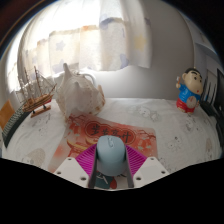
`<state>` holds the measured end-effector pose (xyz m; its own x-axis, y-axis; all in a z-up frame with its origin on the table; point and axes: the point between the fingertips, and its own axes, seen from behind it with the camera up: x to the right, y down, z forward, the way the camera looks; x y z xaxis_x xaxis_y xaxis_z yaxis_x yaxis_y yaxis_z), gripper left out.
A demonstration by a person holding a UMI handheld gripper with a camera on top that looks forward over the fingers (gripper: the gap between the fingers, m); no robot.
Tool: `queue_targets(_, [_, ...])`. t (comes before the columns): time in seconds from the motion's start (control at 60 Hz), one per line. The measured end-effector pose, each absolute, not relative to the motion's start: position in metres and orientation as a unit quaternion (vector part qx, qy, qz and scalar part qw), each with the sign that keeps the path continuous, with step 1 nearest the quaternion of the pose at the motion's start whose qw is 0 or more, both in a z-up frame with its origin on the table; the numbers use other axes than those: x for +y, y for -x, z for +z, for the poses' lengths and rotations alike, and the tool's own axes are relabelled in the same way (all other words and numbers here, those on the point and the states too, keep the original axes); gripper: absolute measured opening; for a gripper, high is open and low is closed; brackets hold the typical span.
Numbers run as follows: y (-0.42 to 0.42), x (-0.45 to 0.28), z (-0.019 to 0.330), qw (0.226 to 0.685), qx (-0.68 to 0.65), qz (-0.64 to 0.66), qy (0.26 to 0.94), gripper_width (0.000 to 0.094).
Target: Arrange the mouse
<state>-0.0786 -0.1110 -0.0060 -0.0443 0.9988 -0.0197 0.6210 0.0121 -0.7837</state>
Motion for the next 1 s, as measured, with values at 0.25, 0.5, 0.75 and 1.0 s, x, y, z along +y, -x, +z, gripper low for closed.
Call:
queue_targets(0.25, [0.059, -0.105, 0.022, 0.293, -0.666, 0.297, 0.618, 0.0847])
queue_targets(0.5, [-0.068, -0.082, 0.145, 0.26, -0.66, 0.252, 0.658, 0.0845])
queue_targets(0.75, [-0.127, -0.054, 0.189, 0.284, -0.642, 0.239, 0.671, 0.0845])
queue_targets(1.0, [-0.131, -0.043, 0.193, 0.3, -0.641, 0.233, 0.667, 0.0846])
